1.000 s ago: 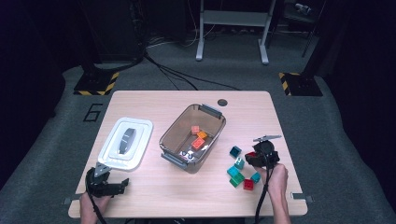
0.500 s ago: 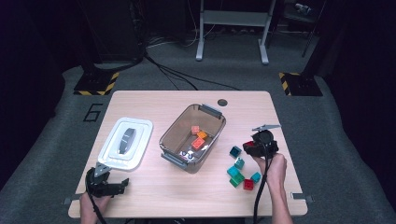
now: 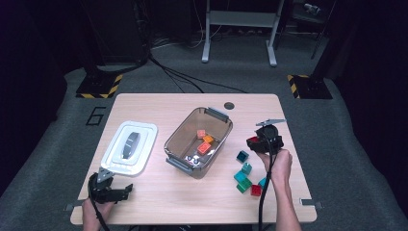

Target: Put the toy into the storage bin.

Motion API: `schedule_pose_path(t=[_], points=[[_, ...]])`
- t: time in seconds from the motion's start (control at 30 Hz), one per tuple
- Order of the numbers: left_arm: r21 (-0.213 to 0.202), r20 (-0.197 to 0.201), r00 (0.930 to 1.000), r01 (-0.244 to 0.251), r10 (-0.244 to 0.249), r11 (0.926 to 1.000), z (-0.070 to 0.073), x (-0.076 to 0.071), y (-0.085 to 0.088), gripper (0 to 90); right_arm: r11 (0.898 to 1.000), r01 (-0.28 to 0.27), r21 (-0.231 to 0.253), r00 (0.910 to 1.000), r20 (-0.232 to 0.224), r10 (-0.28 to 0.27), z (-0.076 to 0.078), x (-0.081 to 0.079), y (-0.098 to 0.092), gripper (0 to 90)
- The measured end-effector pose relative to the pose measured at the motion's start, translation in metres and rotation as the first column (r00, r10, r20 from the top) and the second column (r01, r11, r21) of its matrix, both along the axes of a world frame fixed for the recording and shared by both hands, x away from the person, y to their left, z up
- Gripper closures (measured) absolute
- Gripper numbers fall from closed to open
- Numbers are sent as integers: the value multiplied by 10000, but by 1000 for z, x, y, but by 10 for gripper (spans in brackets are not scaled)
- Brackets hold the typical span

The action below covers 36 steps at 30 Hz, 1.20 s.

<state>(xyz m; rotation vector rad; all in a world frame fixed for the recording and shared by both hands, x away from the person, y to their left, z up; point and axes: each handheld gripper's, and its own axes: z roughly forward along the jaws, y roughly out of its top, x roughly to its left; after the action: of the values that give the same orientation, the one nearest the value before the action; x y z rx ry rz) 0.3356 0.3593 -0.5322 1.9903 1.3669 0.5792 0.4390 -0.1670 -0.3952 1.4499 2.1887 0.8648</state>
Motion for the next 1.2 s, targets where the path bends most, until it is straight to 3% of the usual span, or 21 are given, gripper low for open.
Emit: schedule_pose_path(t=[0.43,1.2], points=[[89,-48,10000,77,-77,9999,0,0,1,9,9997,-240,-88,9984,501,244,22,9,12,589],[85,-47,10000,79,-79,9999,0,0,1,10,9978,-668,-27,9942,837,668,45,37,43,589]])
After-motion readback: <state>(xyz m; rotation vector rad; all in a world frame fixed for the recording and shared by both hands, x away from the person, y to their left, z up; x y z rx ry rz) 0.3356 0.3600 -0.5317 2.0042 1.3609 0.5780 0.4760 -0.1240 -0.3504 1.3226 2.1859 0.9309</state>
